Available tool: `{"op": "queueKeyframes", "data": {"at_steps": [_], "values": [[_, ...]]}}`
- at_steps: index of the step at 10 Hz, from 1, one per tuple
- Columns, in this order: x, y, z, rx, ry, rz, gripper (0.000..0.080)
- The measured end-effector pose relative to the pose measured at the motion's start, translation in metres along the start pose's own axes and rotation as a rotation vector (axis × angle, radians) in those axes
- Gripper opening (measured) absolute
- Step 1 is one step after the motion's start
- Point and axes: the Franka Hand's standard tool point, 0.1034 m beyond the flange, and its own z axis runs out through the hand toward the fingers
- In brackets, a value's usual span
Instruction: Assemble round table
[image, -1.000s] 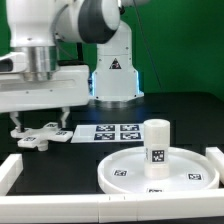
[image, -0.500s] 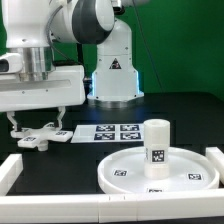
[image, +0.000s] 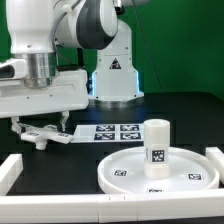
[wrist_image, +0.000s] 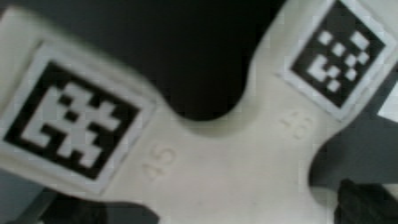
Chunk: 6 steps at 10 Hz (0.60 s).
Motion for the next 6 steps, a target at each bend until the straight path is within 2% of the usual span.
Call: {"op": "queueKeyframes", "data": {"at_steps": [2,3,6], "values": [[0.0007,0.0006,-0.0039,0.003,0.001,0.0,0.0649],[0.0032,-0.0017,-0.0094,0.016,-0.003,-0.005,0.0649],[0.0028,-0.0015,-0.0084,0.015,-0.003,-0.003,0.0649]]}}
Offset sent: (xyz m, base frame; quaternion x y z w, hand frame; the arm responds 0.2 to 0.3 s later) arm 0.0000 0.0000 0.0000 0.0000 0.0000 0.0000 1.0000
